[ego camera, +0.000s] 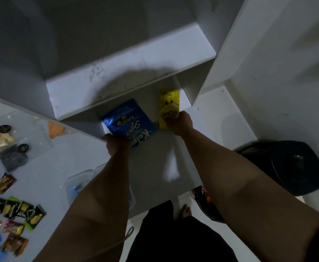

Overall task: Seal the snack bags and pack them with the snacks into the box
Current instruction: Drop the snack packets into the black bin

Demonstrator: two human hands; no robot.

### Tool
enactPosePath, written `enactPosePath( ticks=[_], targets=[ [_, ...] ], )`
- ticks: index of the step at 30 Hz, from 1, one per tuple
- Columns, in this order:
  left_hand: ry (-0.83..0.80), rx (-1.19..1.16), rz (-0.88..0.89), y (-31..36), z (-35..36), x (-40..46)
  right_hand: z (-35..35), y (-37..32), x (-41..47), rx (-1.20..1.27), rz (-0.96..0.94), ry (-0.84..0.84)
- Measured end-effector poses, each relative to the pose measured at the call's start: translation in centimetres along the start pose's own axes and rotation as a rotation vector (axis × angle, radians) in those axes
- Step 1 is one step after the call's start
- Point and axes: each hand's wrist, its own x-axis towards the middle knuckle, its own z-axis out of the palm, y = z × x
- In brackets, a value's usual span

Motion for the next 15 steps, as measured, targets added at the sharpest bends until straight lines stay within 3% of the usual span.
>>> enactPosePath(
  ticks=[6,9,15],
  targets=[
    [-0.078,0.023,0.134,1.6,-0.5,-3.5,-2.4,3.4,-2.6,0.331,0.057,-0.044],
    [-0.138,-0.023,0.25,0.8,0.0,-6.8,-4.3,6.1,-5.4,0.352,0.04,-0.001],
    [-0.305,0.162,0.501,-0.5,1.8,-14.8,-9.0,13.9,-10.2,0.34,0.014,0.112]
  ],
)
